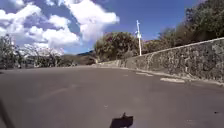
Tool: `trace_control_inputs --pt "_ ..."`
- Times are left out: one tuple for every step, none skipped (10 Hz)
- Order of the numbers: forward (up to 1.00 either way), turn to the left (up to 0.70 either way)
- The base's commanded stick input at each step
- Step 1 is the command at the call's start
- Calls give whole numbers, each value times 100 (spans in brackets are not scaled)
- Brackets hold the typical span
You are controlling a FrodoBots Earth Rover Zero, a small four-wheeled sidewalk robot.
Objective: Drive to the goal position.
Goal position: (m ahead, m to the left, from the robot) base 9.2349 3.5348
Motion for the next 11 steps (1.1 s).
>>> trace_control_inputs --pt "50 0" --pt "50 0" --pt "50 0" --pt "50 0" --pt "50 0" --pt "50 0" --pt "50 0" --pt "50 0" --pt "50 0" --pt "50 0" --pt "50 0"
